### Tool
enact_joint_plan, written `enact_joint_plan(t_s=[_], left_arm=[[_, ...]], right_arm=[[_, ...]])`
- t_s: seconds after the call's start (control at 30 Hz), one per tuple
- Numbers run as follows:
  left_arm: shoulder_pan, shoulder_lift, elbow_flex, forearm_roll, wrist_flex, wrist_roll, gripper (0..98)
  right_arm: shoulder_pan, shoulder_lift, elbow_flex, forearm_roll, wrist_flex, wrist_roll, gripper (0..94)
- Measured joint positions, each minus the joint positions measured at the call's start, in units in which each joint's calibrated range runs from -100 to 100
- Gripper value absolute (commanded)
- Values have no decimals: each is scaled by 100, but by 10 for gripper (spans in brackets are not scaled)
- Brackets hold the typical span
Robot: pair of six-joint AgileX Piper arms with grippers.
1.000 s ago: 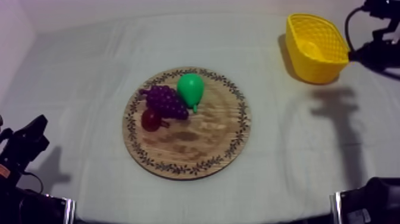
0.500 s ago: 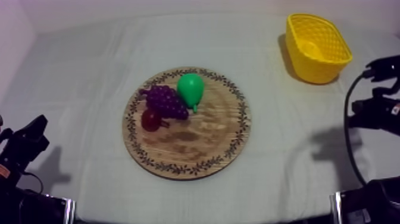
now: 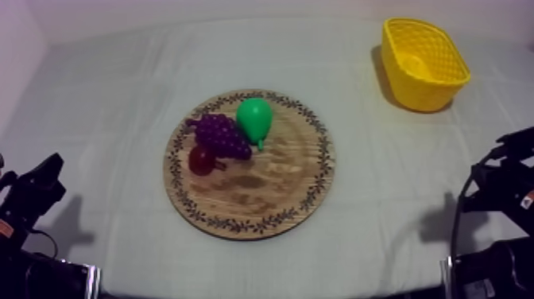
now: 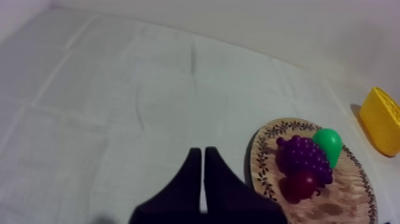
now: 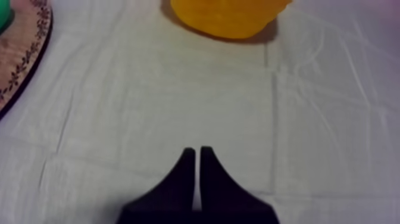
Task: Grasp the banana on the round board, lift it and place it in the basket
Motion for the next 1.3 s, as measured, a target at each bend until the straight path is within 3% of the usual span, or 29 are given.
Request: enact_joint_plan(t_s=[0.47, 0.97, 1.3], left_arm=[[0, 0, 0, 0, 0, 0, 1], [0, 0, 0, 0, 0, 0, 1], [0, 0, 0, 0, 0, 0, 1]], right_arm=[[75, -1343, 5, 45, 166, -126, 7], [145, -1477, 100, 10, -203, 187, 7], [150, -1477, 107, 5, -219, 136, 7]])
